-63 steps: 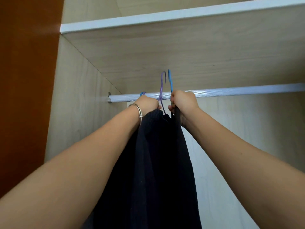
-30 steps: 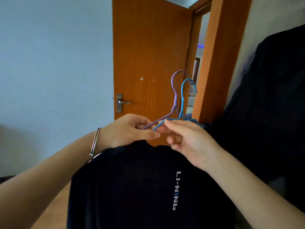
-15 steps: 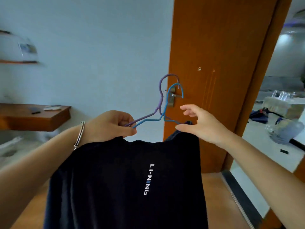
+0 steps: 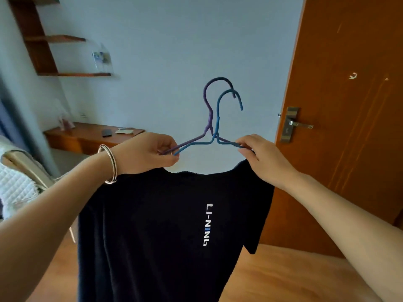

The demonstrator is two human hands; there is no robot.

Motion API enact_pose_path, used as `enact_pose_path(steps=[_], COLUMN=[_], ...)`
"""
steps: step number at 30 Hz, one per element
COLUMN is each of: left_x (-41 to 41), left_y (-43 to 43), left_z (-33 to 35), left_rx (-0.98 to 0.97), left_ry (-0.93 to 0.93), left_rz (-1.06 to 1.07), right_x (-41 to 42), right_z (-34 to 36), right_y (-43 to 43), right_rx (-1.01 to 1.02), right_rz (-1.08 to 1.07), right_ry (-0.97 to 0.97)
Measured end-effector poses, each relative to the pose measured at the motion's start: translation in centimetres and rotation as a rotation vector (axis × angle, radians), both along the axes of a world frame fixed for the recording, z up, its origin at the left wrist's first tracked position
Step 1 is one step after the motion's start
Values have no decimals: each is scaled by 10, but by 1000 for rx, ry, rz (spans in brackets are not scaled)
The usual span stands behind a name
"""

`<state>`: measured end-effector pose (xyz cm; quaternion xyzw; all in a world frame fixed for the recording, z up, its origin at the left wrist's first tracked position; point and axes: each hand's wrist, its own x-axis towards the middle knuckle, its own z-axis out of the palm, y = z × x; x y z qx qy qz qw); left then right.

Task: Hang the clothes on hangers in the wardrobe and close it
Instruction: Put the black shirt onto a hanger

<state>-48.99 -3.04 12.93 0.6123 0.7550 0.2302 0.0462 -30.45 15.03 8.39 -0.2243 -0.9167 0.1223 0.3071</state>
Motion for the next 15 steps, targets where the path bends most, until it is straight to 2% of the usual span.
enact_pose_path(steps=[5, 9, 15], left_x=[-33, -59, -92], left_y=[60, 106, 138], left_z=[-15, -17, -16], left_rx=[44, 28, 132], left_ry=[127, 115, 12], left_rz=[241, 427, 618], right_x=[-70, -122, -189], right_z=[-12, -2, 27], right_y=[89, 154, 200], right_rx=[51, 152, 391], right_rz=[154, 299, 458], right_ry=[84, 61, 112])
